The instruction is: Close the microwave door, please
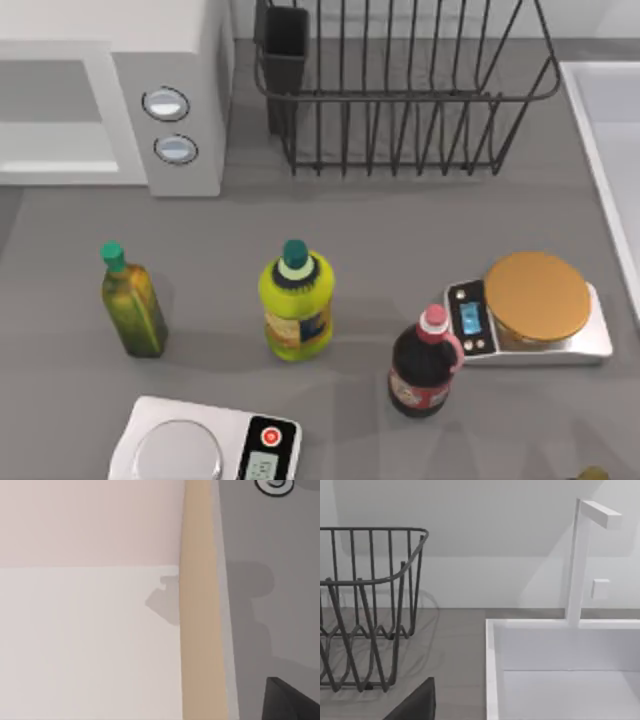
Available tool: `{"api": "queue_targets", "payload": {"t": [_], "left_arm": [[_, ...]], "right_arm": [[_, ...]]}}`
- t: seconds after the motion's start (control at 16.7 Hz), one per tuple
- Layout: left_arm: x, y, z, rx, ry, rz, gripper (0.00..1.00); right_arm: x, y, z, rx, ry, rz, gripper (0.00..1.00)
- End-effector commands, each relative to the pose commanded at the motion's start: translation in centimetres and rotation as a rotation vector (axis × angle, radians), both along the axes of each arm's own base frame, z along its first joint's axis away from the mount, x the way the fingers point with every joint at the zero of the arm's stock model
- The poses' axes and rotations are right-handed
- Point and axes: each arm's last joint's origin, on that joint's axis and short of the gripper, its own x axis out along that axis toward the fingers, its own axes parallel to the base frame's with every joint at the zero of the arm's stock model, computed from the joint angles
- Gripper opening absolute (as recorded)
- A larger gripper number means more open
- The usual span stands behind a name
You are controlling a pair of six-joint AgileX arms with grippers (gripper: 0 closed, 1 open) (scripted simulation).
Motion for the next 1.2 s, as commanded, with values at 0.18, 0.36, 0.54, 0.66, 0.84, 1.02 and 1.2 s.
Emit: {"api": "queue_targets", "payload": {"t": [0.18,0.36,0.54,0.66,0.84,1.02,1.2], "left_arm": [[-0.3,-0.2,-2.9,-0.001,0.012,0.002,0.0],[-0.4,-0.3,-3.4,-0.004,0.016,0.003,0.0],[-0.2,-0.5,-3.2,-0.002,0.012,-0.002,0.0],[0.0,-1.5,-2.9,0.005,0.01,-0.002,0.0],[0.1,-4.9,-2.9,-0.001,0.016,-0.003,0.0],[-0.4,-8.7,-3.3,-0.011,0.022,-0.003,0.0],[-0.5,-10.4,-3.2,-0.003,0.013,-0.002,0.0]], "right_arm": [[0.0,0.0,0.0,0.0,0.0,0.0,1.0],[0.0,0.0,0.0,0.0,0.0,0.0,1.0],[0.0,0.0,0.0,0.0,0.0,0.0,1.0],[0.0,0.0,0.0,0.0,0.0,0.0,1.0],[0.0,0.0,0.0,0.0,0.0,0.0,1.0],[0.0,0.0,0.0,0.0,0.0,0.0,1.0],[0.0,0.0,0.0,0.0,0.0,0.0,1.0]]}}
